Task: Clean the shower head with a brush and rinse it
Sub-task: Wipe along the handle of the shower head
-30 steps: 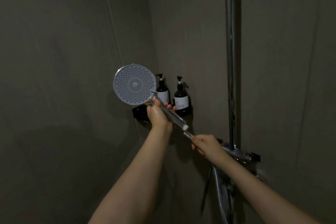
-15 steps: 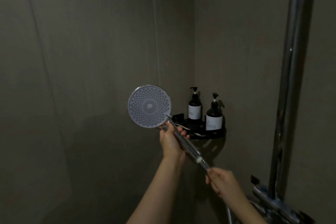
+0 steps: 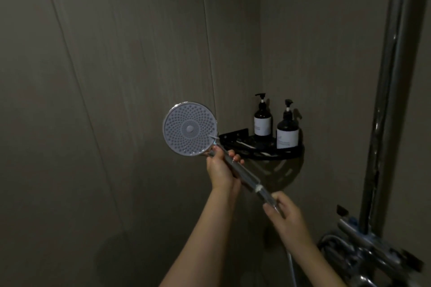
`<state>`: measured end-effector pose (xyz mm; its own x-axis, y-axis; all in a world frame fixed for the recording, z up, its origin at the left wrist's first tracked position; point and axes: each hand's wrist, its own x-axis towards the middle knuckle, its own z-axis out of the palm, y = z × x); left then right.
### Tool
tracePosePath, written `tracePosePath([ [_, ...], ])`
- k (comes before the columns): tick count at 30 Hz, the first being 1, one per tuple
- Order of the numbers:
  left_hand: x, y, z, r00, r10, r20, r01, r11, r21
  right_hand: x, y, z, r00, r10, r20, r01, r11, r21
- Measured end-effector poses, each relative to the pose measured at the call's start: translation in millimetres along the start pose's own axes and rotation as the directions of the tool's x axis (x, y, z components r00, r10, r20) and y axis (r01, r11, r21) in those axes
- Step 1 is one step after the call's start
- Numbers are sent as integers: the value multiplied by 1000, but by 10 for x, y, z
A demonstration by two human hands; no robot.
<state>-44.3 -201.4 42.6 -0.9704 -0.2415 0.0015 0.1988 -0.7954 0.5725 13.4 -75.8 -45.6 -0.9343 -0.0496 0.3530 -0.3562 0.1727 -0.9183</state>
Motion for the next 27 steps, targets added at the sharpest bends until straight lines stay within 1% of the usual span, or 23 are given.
tracePosePath([
  [3,-22,-66,-26,999,-32,6,32,999,-26,-78,-40,-29,994,-33,-107,24,997,-77],
  [6,-78,-76,-40,998,-50,24,50,999,-16,-154,-84,-49,993,-52,-104,35,987,-156],
  [8,-114,-53,-40,999,-49,23,49,998,-31,-180,-118,-48,995,-39,-96,21,984,-176],
  [10,-164,-36,-51,999,-40,13,40,998,-40,-200,-167,-31,995,35,-89,-45,991,-123],
  [12,-229,-17,-73,999,-38,12,38,999,-24,-198,-189,-14,984,135,-119,-139,990,-35],
  [14,-258,-21,-115,1000,-29,2,29,999,-18,-222,-200,-1,974,176,-142,-177,984,3],
  [16,-255,-6,-139,1000,-6,-9,6,1000,-25,-283,-219,21,986,130,-102,-130,992,5],
  [18,-244,24,-164,1000,-7,-18,6,999,-32,-358,-233,33,995,65,-72,-69,996,-59],
  [21,-249,40,-217,999,-17,-29,16,999,-39,-364,-251,48,989,-35,-146,15,991,-135],
  [22,-259,31,-230,999,-17,-27,16,999,-41,-361,-270,59,983,-54,-177,22,984,-178],
  [24,-274,5,-250,1000,-2,-29,1,999,-43,-361,-297,62,970,-47,-238,-12,970,-241],
  [25,-273,-10,-264,999,11,-37,-13,999,-45,-369,-298,65,968,-32,-249,-27,973,-229],
  [27,-256,-13,-292,999,23,-47,-25,999,-45,-405,-306,72,978,-24,-205,-10,987,-163],
])
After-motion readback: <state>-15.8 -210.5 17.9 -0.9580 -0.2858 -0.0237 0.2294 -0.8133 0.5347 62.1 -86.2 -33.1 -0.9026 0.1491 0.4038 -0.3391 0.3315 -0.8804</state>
